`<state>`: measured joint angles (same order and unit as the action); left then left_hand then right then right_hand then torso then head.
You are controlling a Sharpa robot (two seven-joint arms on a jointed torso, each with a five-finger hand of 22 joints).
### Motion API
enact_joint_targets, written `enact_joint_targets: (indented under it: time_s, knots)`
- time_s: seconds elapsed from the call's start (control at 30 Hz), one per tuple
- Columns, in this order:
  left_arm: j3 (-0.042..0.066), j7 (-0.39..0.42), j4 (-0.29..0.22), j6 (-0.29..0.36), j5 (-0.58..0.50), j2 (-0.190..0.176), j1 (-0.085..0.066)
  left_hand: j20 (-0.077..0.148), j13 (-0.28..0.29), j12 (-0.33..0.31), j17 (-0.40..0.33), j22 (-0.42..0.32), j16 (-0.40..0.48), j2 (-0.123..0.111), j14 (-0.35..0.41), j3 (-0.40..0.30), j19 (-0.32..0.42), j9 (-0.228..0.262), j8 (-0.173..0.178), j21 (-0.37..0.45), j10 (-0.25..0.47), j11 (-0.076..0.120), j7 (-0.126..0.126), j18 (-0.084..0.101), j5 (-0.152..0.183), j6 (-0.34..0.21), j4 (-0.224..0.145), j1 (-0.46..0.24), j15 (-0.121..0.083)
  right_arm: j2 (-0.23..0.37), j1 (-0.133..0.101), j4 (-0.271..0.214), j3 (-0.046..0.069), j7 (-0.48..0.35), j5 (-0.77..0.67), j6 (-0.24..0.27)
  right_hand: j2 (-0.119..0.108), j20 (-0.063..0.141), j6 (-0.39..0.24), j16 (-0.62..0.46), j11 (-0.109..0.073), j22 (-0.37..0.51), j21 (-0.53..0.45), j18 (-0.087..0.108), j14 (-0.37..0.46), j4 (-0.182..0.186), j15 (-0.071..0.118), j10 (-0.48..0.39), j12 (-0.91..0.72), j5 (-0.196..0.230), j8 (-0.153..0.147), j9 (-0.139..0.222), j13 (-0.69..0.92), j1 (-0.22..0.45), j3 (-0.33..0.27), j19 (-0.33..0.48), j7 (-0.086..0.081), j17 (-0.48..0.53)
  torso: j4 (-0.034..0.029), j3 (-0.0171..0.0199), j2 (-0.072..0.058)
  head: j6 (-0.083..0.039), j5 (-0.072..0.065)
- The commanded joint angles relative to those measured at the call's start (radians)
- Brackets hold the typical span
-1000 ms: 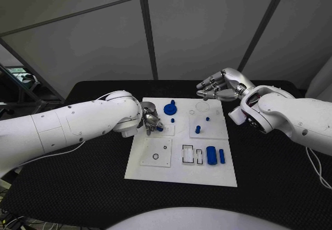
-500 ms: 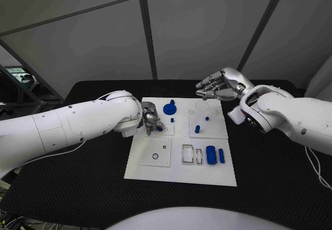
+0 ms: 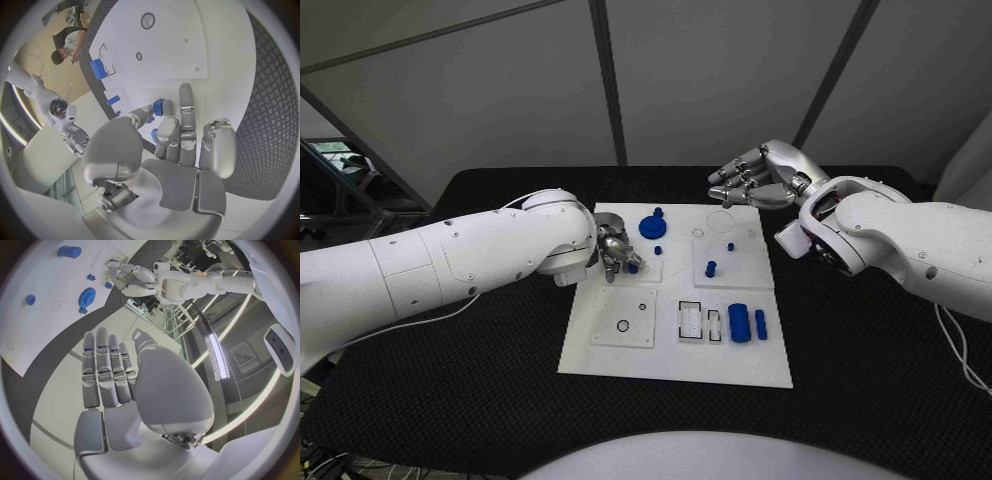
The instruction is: Assemble the parts on the task board
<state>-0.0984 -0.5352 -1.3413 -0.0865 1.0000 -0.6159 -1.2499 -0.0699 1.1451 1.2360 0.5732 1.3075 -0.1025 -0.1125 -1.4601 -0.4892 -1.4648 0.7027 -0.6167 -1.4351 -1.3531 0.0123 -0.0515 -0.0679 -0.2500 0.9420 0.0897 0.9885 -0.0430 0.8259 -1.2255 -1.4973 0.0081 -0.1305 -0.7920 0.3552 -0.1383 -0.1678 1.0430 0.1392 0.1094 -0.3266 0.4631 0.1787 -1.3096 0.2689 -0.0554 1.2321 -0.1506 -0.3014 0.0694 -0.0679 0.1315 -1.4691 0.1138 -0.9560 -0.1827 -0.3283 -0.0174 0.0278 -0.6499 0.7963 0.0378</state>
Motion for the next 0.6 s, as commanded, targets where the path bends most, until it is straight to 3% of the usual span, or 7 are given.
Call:
enact_joint_targets:
  time_s: [0.03,0.6]
  knots:
    - [0.000,-0.005,0.002,-0.009,0.002,0.002,-0.001,0.008,0.003,0.008,0.002,0.067,0.005,0.001,-0.007,0.019,-0.022,-0.002,0.005,-0.005,-0.009,-0.002,0.001,0.024,0.001,0.010,0.012,-0.016,0.000,-0.001,-0.002,-0.001,0.001,0.000,-0.002,-0.010,0.001,-0.004,-0.009,-0.005,0.001,0.002,-0.006,0.001,0.005,-0.001,-0.003,-0.010,0.003,-0.006,-0.001,0.001,-0.001,0.011,-0.008,0.001,0.001,0.001,-0.0005,-0.0002,0.000,-0.001,-0.001]
    - [0.001,-0.005,-0.008,-0.004,0.002,-0.011,-0.001,0.008,0.007,0.015,0.006,0.076,0.008,-0.008,-0.008,0.176,-0.026,-0.005,0.002,-0.008,-0.011,-0.003,0.000,0.025,0.002,0.014,0.069,-0.038,0.000,0.000,-0.002,0.001,0.001,0.004,-0.002,-0.017,0.000,-0.011,-0.018,-0.018,0.007,0.009,-0.022,0.001,0.019,0.001,-0.010,-0.027,0.002,-0.007,-0.001,0.001,-0.003,0.023,-0.022,0.008,-0.004,0.003,-0.0010,-0.0012,0.001,0.000,-0.001]
